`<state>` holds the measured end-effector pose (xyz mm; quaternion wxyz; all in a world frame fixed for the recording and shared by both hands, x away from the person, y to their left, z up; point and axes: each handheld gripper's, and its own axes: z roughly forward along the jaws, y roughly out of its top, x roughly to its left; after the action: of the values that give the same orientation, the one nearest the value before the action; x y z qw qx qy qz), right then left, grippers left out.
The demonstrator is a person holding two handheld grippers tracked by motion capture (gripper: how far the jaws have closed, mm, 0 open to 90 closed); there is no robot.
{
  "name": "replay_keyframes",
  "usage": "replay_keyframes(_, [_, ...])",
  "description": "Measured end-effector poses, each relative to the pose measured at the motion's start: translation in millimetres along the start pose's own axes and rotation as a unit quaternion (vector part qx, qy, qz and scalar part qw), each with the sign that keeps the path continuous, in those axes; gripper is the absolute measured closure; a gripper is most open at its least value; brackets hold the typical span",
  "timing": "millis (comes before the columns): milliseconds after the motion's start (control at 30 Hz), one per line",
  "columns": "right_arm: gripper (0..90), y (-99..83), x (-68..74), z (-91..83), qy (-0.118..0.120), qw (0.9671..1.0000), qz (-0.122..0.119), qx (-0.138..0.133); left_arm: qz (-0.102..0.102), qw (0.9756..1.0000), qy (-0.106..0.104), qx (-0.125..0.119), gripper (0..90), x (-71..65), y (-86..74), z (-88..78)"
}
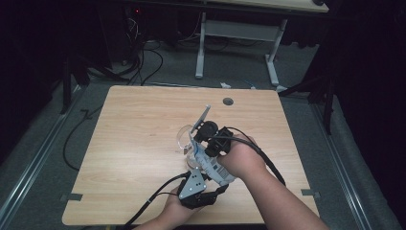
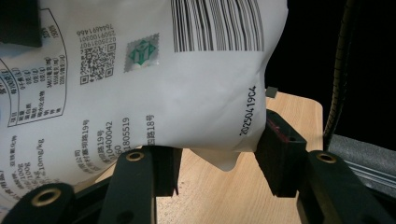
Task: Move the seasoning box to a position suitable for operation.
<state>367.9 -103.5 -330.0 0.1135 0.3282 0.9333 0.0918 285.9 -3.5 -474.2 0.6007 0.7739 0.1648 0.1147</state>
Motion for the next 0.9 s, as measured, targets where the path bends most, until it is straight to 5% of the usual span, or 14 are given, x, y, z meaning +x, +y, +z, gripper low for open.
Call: replay_keyframes(900, [89.5,1.8,-0.1,1.0,-0.001,1.0,-0.001,0.004,-0.002,1.0,-0.001,-0.004,54.6,0.5,1.1,-0.9])
